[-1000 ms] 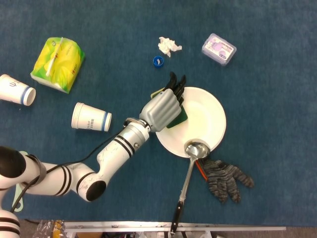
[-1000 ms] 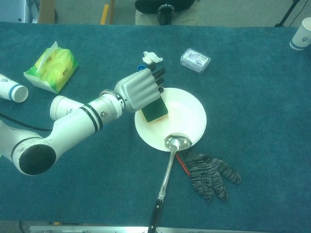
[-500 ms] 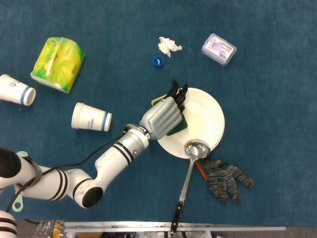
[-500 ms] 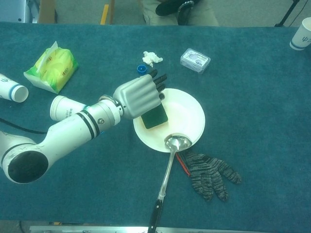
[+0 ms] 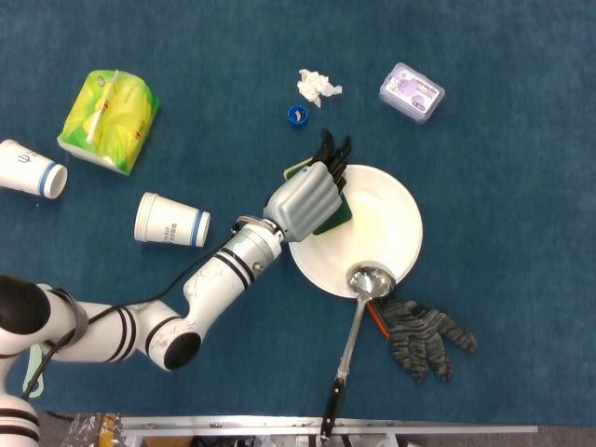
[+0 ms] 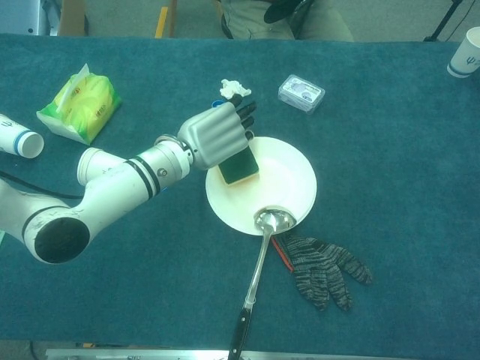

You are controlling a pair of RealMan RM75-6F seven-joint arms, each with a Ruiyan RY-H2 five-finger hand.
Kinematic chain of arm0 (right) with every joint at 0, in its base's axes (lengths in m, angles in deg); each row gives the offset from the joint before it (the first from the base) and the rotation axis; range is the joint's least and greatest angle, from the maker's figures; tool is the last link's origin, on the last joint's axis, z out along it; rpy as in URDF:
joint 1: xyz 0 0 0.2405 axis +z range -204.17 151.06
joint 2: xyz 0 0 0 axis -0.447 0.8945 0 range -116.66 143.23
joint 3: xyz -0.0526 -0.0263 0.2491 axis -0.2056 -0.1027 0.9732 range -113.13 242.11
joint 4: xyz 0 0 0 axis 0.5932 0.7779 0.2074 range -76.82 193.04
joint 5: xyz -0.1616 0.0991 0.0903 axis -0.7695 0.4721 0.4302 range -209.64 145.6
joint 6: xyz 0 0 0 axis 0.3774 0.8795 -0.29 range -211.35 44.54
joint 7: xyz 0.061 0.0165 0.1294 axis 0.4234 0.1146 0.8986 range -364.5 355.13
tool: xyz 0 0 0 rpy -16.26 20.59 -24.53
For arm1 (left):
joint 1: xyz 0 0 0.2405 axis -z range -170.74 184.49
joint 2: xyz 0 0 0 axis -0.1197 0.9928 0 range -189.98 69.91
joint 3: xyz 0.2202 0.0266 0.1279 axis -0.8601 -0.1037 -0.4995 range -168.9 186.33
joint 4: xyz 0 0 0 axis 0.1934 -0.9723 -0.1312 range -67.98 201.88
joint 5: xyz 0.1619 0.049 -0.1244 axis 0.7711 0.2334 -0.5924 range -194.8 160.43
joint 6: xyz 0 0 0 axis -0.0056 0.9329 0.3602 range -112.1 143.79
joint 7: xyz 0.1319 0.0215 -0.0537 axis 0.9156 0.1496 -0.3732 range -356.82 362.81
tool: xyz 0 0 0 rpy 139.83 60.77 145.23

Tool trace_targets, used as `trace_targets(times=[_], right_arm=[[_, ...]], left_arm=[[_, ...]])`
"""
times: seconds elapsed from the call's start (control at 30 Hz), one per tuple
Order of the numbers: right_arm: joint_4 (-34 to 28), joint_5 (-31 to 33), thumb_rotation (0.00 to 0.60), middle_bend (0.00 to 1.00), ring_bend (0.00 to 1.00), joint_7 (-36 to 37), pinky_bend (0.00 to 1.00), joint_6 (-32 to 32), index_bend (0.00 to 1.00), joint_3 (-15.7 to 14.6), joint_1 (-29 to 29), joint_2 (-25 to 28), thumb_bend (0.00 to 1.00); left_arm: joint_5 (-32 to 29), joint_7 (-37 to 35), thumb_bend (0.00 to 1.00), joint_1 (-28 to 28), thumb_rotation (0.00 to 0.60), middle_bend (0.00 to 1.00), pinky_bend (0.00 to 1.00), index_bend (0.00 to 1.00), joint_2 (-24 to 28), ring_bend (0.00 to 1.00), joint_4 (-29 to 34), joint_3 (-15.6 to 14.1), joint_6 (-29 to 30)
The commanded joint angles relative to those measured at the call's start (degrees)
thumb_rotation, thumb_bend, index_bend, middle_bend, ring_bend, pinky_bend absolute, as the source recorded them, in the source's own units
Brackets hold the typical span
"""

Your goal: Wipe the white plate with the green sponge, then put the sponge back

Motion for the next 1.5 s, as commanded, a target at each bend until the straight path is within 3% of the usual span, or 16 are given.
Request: trace_targets(times=[0.03,0.6,1.17,1.5], right_arm=[[0.06,0.06,0.600,0.29,0.20,0.04,0.32,0.02,0.30,0.00,-0.04,-0.01,0.26],[0.34,-0.35,0.600,0.29,0.20,0.66,0.32,0.31,0.30,-0.15,-0.22,-0.21,0.26],[0.56,0.21,0.600,0.29,0.20,1.13,0.32,0.37,0.30,-0.05,-0.61,0.20,0.26],[0.85,0.07,0.600,0.29,0.20,1.32,0.32,0.04,0.30,-0.04,-0.39,-0.12,0.26]], left_arm=[[-0.33,0.00,0.33,-0.05,0.600,0.19,0.16,0.33,-0.39,0.05,-0.34,0.12,-0.38],[1.22,3.28,0.33,-0.19,0.600,0.19,0.16,0.33,1.81,0.05,7.94,-0.77,1.37],[-0.80,0.83,0.33,1.01,0.600,0.19,0.16,0.33,-1.62,0.05,-2.31,2.06,-1.37],[-0.93,1.35,0.33,0.27,0.600,0.19,0.16,0.33,-1.26,0.05,0.27,0.45,-1.24]])
